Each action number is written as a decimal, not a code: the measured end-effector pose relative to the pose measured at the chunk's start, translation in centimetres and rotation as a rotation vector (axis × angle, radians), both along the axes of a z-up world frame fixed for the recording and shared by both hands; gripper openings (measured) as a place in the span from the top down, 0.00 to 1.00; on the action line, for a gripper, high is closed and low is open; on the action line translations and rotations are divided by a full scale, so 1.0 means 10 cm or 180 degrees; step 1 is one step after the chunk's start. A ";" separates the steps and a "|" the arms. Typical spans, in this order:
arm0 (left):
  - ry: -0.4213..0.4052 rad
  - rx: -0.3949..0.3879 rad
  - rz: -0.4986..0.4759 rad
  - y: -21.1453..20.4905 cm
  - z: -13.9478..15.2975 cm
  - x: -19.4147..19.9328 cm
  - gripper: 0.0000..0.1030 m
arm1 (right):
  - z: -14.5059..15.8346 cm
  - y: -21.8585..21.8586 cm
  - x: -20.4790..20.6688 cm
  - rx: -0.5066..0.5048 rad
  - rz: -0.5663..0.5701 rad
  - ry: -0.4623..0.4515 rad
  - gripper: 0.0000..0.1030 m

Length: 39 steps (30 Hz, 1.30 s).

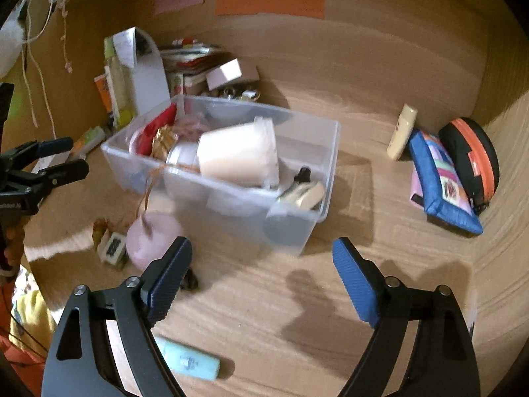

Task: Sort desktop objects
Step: 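Withdraw both tools and move toward light-blue bottle and seashell, then grasp light-blue bottle with right tool while left tool grasps small ornament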

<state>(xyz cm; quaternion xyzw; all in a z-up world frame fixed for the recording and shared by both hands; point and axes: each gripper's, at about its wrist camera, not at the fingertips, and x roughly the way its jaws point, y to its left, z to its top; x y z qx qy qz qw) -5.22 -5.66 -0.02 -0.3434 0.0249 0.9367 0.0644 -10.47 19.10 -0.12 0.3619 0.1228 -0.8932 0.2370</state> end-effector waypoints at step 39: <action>-0.0583 -0.0293 -0.0346 0.29 -0.56 0.00 0.45 | -0.61 -0.07 0.65 0.0064 0.0447 -0.0334 0.41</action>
